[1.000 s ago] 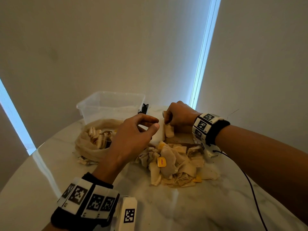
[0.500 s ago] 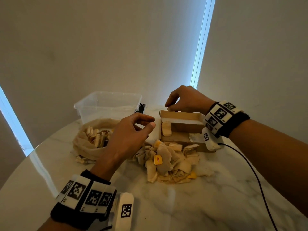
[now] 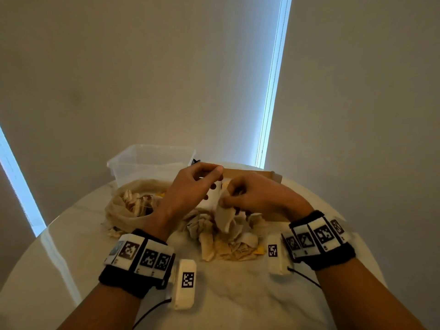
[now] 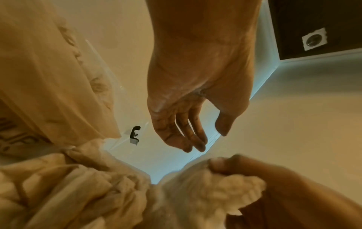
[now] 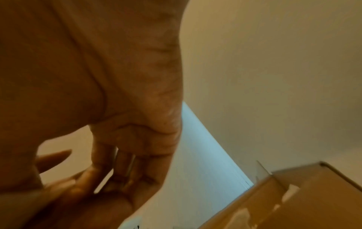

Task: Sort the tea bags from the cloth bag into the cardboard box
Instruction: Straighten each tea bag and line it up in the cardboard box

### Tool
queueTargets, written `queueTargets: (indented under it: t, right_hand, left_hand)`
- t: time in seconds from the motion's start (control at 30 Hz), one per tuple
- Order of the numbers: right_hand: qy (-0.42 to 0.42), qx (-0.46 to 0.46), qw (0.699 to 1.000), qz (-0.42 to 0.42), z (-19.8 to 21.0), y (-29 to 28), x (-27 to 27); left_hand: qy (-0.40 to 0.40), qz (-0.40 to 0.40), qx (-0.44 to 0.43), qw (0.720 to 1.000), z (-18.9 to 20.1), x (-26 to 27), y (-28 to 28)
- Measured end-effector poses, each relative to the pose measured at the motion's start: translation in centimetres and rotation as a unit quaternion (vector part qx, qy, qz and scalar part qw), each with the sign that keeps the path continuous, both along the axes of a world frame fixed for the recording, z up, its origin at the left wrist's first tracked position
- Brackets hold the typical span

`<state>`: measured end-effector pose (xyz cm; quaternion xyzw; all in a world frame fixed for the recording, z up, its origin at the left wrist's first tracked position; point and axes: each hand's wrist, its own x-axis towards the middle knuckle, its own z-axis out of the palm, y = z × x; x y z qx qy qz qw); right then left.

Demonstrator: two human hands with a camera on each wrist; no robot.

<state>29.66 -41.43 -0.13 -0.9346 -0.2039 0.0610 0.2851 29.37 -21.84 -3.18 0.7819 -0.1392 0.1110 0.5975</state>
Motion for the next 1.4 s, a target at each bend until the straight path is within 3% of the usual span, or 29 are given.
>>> queueTargets:
  t: [0.07, 0.17, 0.27, 0.47, 0.53, 0.63, 0.77, 0.9, 0.97, 1.2, 1.3, 1.4]
  right_hand:
    - [-0.005, 0.154, 0.988, -0.027, 0.0, -0.8, 0.2]
    - [0.016, 0.319, 0.945, -0.069, -1.2, -1.0, 0.6]
    - [0.052, 0.408, 0.907, -0.088, -2.3, -0.7, 0.7]
    - [0.134, 0.51, 0.845, -0.087, -3.6, -0.2, 0.9]
    - [0.16, 0.515, 0.839, -0.076, -3.8, -0.2, 0.8]
    - [0.15, 0.473, 0.865, -0.081, -4.1, -0.1, 0.7]
    - [0.147, 0.477, 0.864, -0.065, -4.6, 0.6, 1.1]
    - [0.05, 0.348, 0.936, -0.006, -4.5, 0.8, 0.9]
    - [0.007, 0.295, 0.955, -0.013, -4.7, 1.1, 0.6]
    - [0.012, 0.397, 0.916, -0.064, -4.3, 0.9, 0.4]
    - [0.075, 0.461, 0.882, -0.06, -4.5, 1.0, 0.8]
    - [0.127, 0.493, 0.859, -0.058, -4.9, 1.0, 1.3]
  left_hand:
    - [0.027, -0.031, 0.006, 0.999, 0.1, 0.2, -0.3]
    - [0.089, -0.059, -0.016, 0.994, -0.4, 0.1, -0.2]
    - [0.136, -0.085, -0.067, 0.985, -1.1, -0.6, 0.3]
    - [0.147, -0.074, -0.189, 0.968, -2.1, -0.7, 1.1]
    - [0.139, -0.053, -0.199, 0.969, -2.4, -0.4, 1.2]
    - [0.125, -0.041, -0.205, 0.97, -2.7, -0.3, 1.4]
    - [0.107, -0.035, -0.187, 0.976, -2.9, 0.2, 2.3]
    - [0.11, -0.03, -0.201, 0.973, -3.1, 0.3, 2.4]
    - [0.125, -0.046, -0.222, 0.966, -3.2, 0.3, 2.1]
    - [0.116, -0.053, -0.214, 0.969, -2.4, 0.2, 2.0]
    - [0.121, -0.063, -0.154, 0.979, -2.5, 0.0, 1.7]
    - [0.122, -0.049, -0.153, 0.979, -2.7, -0.1, 1.6]
